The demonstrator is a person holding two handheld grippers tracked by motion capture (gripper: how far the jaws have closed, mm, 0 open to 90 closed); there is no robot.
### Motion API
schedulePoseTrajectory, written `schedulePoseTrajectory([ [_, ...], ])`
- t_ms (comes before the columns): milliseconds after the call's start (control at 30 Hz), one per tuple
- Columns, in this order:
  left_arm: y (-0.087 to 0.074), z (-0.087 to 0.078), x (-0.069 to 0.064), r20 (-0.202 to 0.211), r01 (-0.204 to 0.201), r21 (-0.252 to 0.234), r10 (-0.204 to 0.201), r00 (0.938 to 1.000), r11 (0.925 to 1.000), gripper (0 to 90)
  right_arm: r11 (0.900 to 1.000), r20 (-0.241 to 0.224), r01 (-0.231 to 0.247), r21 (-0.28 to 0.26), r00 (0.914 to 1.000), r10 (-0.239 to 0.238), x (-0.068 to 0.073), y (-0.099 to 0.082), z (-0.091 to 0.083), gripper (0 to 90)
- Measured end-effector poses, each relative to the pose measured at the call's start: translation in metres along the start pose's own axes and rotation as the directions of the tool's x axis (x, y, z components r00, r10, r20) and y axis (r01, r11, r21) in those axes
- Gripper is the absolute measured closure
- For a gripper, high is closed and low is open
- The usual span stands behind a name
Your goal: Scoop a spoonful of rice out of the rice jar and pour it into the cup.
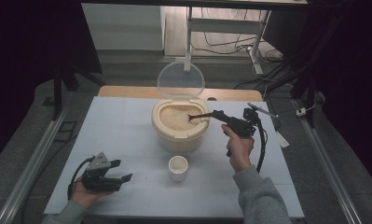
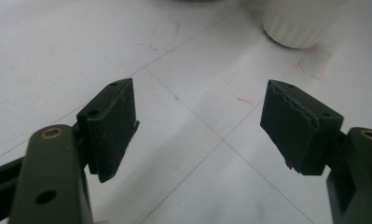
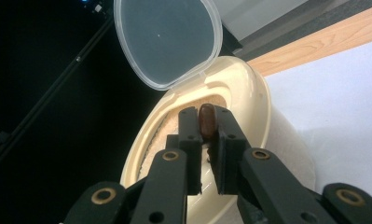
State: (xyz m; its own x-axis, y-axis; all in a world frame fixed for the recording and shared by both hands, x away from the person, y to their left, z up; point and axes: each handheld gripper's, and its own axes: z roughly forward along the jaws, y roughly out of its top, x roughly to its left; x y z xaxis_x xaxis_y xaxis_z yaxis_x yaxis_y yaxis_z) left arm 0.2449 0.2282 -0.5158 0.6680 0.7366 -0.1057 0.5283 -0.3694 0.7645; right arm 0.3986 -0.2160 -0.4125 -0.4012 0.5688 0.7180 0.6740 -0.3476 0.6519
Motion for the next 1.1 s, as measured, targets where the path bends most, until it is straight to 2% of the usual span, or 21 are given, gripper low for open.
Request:
schedulePoseTrajectory([
  [167,0.000,0.000,0.000,-0.001,-0.001,0.002,0.001,1.0000,1.0000,26.1,0.9993,-0.014,-0.037,-0.004,0.9992,0.037,-0.003,0.002,-0.002,83.6],
  [633,0.000,0.001,-0.001,-0.008,-0.007,0.006,0.007,0.9999,1.0000,26.0,0.9985,-0.027,-0.053,-0.013,0.9983,0.052,-0.008,0.003,-0.009,83.6],
  [1100,0.000,0.001,-0.001,-0.013,-0.010,0.008,0.010,0.9999,0.9999,26.2,0.9940,-0.055,-0.104,-0.033,0.9932,0.103,-0.010,0.007,-0.013,83.6],
])
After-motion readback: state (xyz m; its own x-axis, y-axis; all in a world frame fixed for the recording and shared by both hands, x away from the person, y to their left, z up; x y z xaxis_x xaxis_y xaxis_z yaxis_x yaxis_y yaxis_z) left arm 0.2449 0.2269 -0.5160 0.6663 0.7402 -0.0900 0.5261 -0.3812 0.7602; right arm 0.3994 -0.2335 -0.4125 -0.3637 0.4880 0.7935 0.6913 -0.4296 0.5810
